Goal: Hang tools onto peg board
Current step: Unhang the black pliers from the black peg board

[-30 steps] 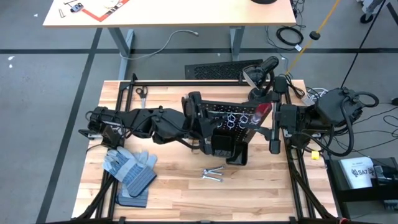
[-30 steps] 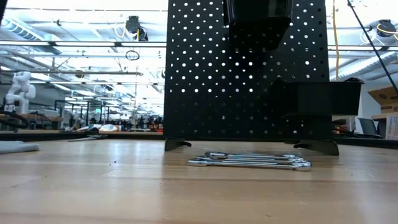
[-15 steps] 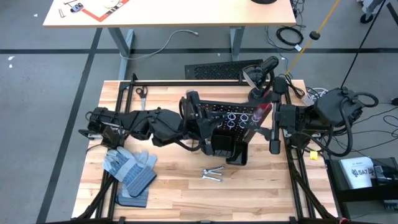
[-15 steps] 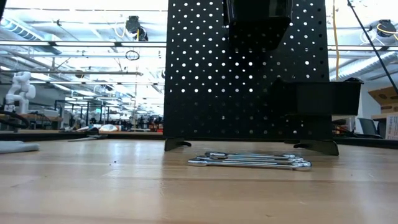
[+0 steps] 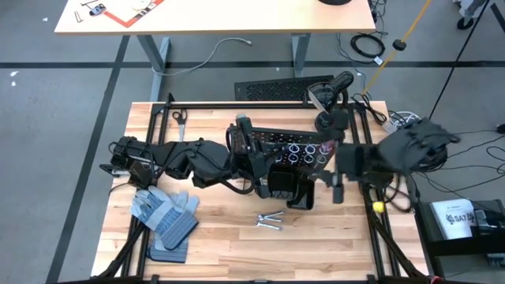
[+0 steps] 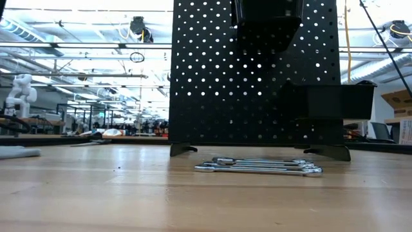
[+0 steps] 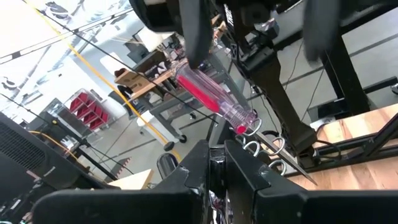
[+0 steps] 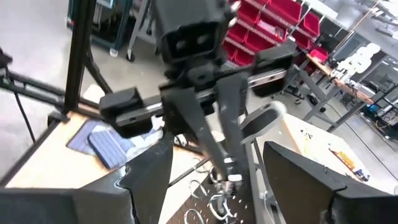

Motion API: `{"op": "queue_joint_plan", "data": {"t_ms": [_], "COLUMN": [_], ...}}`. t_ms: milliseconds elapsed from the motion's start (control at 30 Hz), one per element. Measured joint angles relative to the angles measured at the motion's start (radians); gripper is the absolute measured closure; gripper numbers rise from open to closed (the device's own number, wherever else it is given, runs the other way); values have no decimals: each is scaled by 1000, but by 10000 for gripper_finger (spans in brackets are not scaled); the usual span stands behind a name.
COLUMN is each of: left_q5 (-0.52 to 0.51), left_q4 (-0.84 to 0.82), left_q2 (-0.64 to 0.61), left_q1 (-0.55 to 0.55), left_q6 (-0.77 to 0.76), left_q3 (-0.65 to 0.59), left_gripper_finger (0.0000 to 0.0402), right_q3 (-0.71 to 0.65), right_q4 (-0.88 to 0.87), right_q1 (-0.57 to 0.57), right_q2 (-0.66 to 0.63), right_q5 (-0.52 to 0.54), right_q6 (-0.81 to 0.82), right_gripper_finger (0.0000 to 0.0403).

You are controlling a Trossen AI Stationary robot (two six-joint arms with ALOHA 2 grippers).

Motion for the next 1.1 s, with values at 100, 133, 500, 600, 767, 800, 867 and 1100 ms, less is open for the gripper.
{"op": "queue_joint_plan", "data": {"t_ms": [100, 133, 500, 600, 767, 800, 867, 1100], "left_q5": [0, 0, -4, -3, -2, -1, -1, -1], "left_q4": [-2, -3, -8, -7, -8, -8, -8, -8], "left_q2": [0, 0, -1, -2, -2, -2, -2, -2], "left_q1": [0, 0, -2, -2, -5, -5, -5, -6], "left_q6": [-1, -1, -5, -6, -6, -6, -7, -9], "left_q3": [0, 0, 0, 0, 0, 0, 0, 0], "left_gripper_finger": [365, 365, 365, 365, 365, 365, 365, 365], "right_q3": [0, 0, 0, 0, 0, 0, 0, 0], "right_q4": [-7, -8, -76, -99, -119, -119, -119, -119], "right_q1": [-10, -14, -48, -52, -54, -55, -61, -99], "right_q2": [32, 43, 78, 78, 78, 78, 78, 78], "right_q5": [6, 20, 159, 160, 160, 165, 179, 144], "right_q6": [-2, -5, 50, 72, 88, 88, 82, 66], "right_gripper_finger": [156, 156, 179, 201, 232, 237, 247, 268]}}
